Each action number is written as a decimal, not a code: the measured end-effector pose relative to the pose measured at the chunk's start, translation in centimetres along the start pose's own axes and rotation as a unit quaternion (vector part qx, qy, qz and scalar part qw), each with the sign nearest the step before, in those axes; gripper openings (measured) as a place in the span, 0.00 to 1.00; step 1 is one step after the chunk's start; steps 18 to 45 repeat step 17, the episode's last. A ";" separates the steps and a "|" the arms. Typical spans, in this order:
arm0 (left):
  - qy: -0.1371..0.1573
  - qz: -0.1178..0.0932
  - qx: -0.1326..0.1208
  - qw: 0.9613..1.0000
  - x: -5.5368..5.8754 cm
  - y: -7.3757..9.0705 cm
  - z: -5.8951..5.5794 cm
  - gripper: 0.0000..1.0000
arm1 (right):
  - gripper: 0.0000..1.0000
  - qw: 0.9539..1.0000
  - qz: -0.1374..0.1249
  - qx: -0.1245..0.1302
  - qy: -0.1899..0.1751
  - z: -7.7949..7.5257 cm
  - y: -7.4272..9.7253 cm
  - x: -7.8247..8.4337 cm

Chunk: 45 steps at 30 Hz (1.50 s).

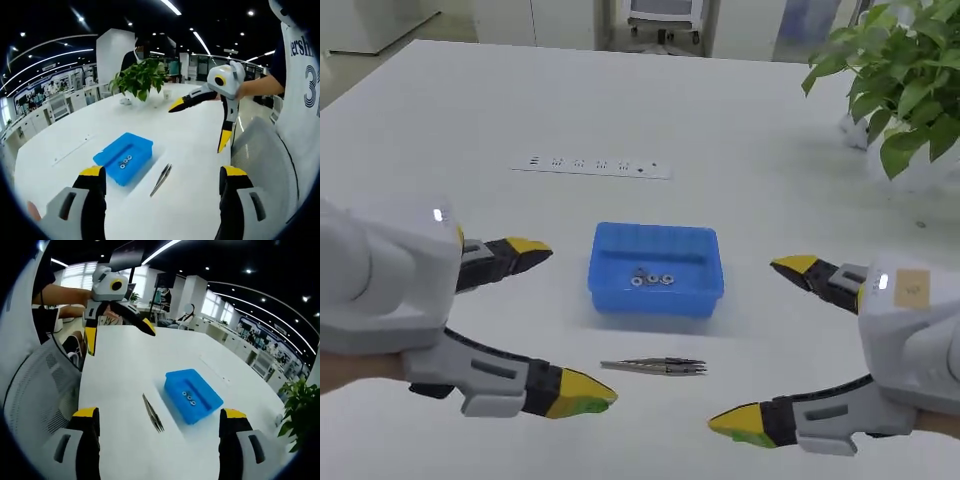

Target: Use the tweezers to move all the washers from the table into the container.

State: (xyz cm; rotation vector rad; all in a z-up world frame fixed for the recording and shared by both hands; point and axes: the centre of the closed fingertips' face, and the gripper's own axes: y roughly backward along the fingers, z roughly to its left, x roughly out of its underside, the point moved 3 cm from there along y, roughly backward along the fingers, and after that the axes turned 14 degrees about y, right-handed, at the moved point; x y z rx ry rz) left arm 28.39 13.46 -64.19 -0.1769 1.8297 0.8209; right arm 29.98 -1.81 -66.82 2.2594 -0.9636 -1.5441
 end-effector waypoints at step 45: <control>0.024 -0.001 -0.007 1.000 0.4 0.2 -0.7 1.00 | 1.00 1.000 0.004 -0.002 -0.011 0.5 0.2 0.1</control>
